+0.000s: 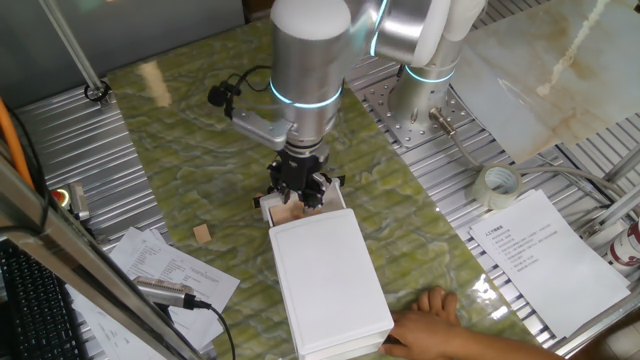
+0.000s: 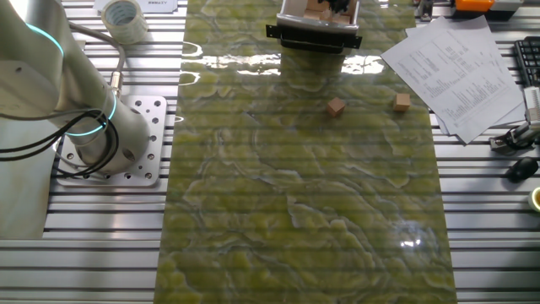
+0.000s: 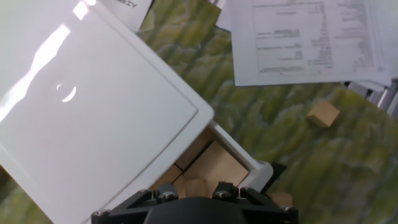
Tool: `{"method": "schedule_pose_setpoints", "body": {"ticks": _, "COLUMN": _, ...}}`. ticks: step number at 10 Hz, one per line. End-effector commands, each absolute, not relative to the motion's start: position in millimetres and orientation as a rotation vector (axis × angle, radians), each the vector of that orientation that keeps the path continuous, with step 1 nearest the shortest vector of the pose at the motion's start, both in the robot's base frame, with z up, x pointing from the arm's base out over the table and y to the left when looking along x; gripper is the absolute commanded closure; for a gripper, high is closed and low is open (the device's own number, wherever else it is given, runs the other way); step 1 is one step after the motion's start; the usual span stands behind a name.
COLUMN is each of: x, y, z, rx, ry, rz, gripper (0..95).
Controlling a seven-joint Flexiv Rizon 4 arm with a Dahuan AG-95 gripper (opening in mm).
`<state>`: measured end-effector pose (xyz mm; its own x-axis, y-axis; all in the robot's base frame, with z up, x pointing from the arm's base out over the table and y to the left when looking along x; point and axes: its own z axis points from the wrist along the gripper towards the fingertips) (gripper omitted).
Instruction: Take something out of a drawer
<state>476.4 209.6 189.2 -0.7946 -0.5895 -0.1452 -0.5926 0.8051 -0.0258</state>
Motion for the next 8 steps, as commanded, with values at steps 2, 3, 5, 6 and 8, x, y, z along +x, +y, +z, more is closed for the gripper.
{"method": "schedule_pose_setpoints", "body": {"ticks": 2, "x": 479.9, "y": 206.1, "z": 177.7, "rx": -1.099, "ry": 2.753, "rz": 0.04, "gripper": 57.0}}
{"method": "schedule_pose_setpoints", "body": {"ticks": 3, "x": 479.3, "y": 209.8, "z": 173.2, "rx": -1.104, "ry": 2.739, "rz": 0.072, "gripper": 57.0}}
{"method": "schedule_pose_setpoints", "body": {"ticks": 5, "x": 479.1, "y": 212.2, "z": 171.6, "rx": -1.111, "ry": 2.733, "rz": 0.077, "gripper": 57.0}}
{"method": "schedule_pose_setpoints", "body": {"ticks": 6, "x": 478.7, "y": 211.4, "z": 171.0, "rx": -1.112, "ry": 2.733, "rz": 0.077, "gripper": 57.0}}
{"method": "schedule_pose_setpoints", "body": {"ticks": 8, "x": 475.2, "y": 206.3, "z": 166.9, "rx": -1.111, "ry": 2.733, "rz": 0.078, "gripper": 76.0}}
